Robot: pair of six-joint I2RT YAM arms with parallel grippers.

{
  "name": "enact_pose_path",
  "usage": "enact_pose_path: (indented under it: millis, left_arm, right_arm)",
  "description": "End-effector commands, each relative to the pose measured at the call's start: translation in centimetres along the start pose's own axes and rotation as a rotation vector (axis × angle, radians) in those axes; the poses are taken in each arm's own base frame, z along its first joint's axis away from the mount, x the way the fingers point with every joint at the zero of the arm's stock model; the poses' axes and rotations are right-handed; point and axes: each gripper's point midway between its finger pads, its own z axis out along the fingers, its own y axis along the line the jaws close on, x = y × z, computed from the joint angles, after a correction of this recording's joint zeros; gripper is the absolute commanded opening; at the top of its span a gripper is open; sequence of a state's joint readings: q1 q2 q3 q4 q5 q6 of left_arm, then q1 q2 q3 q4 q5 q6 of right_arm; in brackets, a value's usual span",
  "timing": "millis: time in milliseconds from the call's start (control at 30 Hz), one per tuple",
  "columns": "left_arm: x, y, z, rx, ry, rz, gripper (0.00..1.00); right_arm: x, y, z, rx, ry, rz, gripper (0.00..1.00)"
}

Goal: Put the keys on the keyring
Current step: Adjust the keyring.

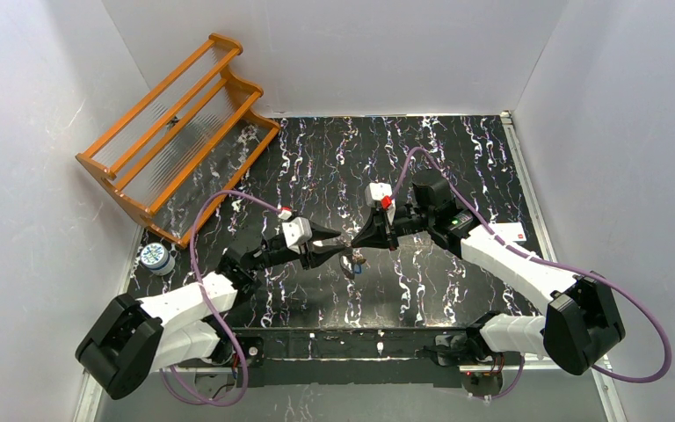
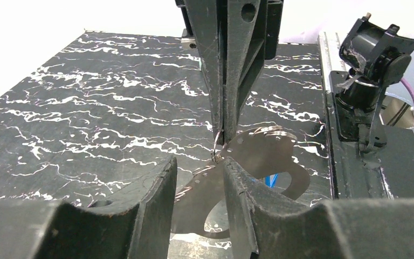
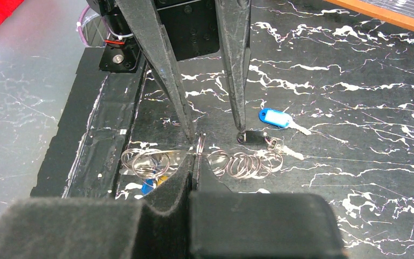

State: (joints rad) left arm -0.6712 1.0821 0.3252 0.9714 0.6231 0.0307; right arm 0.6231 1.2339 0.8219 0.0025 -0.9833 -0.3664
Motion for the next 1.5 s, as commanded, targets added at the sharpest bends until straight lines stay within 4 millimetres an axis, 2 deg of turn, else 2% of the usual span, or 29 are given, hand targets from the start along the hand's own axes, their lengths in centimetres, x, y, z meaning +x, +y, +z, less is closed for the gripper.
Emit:
enact_pose_path:
  millis: [0,133,200,333,400,500,667,700,767,800,933,1000,1100,1167,1300,1467]
  left_arm:
    - [-1.8,-0.5,1.0,0.066,-0.040,0.037,0.36]
    - [-2.0,-0.5,1.4,0.073,-0.041,0.038,0.34]
    - [-1.9,-0.6,1.6,0.077,-0.039,0.039,0.26]
    - [-1.6,-0.5,1.8,0.077,-0.030,0.034,0.20]
    - [-1.5,-0.5,1.8,0.080,-0.027,0.032,0.14]
    - [-1.4,-0.4,1.7,0.072,-0.027,0.033,0.00]
    - [-1.4,0.2,1.3,0.023,-0.029,0.052,0.00]
    - [-1.5,0.3,1.1,0.010,-0.029,0.060,0.00]
    - [-1.9,0.7,0.8,-0.019,-0.036,0.084,0.00]
    - [-2.1,0.9,0.6,-0.034,-0.042,0.100,0.00]
    - [-4.0,1.3,-0.5,-0.088,-0.088,0.198,0.00]
    - [-4.9,1.4,-1.0,-0.105,-0.113,0.256,0.00]
    - [-6.2,1.3,-1.7,-0.114,-0.143,0.349,0.00]
    - [-6.8,1.3,-2.0,-0.122,-0.157,0.389,0.00]
    - [-7.7,1.6,-2.4,-0.154,-0.174,0.405,0.00]
    - [-7.9,3.0,-2.8,-0.251,-0.182,0.292,0.00]
  right_arm:
    - [-2.0,0.0,-0.1,-0.011,-0.048,-0.080,0.01]
    - [-2.0,0.0,-0.2,-0.010,-0.048,-0.080,0.01]
    - [-2.0,0.1,-0.2,-0.009,-0.048,-0.080,0.01]
    - [-2.1,0.1,-0.2,-0.009,-0.049,-0.081,0.01]
    - [-2.1,0.0,-0.2,-0.008,-0.049,-0.081,0.01]
    - [-2.0,0.0,-0.2,-0.009,-0.048,-0.081,0.01]
    - [-2.6,-0.6,-0.3,0.026,-0.046,-0.090,0.01]
    - [-2.7,-0.9,-0.4,0.046,-0.043,-0.095,0.05]
    - [-3.1,-1.6,-0.7,0.097,-0.036,-0.110,0.33]
    - [-3.4,-1.9,-1.0,0.125,-0.036,-0.124,0.42]
    - [-5.6,-3.1,-2.7,0.277,-0.071,-0.223,0.59]
    - [-6.6,-3.2,-3.6,0.343,-0.106,-0.286,0.75]
    - [-8.1,-3.4,-4.9,0.436,-0.165,-0.350,0.86]
    - [-8.3,-3.3,-5.2,0.453,-0.182,-0.361,0.91]
    - [-8.1,-2.9,-4.9,0.422,-0.182,-0.346,0.94]
    - [-8.0,-3.2,-4.7,0.432,-0.198,-0.325,0.98]
